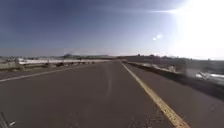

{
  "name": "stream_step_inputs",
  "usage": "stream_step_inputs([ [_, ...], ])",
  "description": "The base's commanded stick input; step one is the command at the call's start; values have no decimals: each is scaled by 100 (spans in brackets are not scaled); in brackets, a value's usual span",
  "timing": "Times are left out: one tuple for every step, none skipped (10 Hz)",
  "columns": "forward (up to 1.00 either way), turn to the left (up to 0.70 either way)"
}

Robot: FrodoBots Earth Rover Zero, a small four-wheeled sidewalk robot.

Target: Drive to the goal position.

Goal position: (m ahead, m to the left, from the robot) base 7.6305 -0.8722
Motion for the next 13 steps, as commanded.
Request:
stream_step_inputs([
  [70,0],
  [70,0],
  [70,0],
  [70,0],
  [70,0],
  [70,0],
  [70,0],
  [70,0],
  [70,0],
  [70,0],
  [70,0],
  [70,0],
  [70,0],
])
